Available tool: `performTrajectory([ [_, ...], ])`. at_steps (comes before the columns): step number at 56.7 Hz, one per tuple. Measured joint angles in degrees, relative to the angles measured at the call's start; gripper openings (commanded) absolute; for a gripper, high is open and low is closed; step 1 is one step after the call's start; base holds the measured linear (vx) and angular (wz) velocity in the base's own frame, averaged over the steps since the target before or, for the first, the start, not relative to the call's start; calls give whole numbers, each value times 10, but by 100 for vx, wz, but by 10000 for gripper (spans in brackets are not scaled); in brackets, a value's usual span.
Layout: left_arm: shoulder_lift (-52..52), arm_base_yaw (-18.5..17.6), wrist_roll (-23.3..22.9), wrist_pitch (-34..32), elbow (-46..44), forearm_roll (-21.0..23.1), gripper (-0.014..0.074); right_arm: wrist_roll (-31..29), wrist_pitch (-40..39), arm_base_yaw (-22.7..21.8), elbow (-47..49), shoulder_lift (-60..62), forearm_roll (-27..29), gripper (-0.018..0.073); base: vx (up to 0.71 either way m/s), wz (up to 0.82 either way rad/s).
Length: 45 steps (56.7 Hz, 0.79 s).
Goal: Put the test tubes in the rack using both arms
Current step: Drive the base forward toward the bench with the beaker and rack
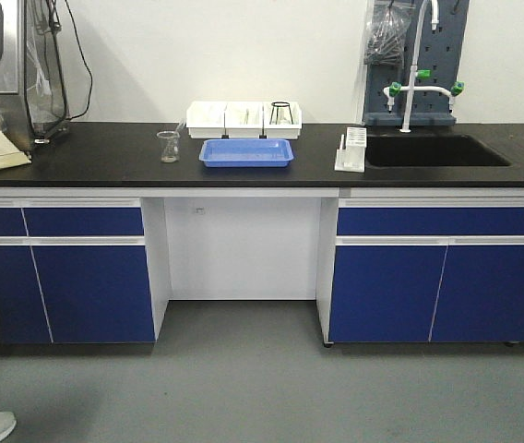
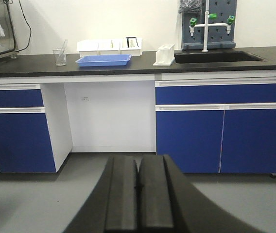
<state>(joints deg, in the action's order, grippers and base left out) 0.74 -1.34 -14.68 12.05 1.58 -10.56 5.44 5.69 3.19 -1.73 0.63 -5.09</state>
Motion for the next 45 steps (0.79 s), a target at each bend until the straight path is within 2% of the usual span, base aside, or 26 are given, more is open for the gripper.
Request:
performTrajectory([
  [45,0,0,0,0,0,0,-4,0,0,0,0,0,0,-8,0,0],
])
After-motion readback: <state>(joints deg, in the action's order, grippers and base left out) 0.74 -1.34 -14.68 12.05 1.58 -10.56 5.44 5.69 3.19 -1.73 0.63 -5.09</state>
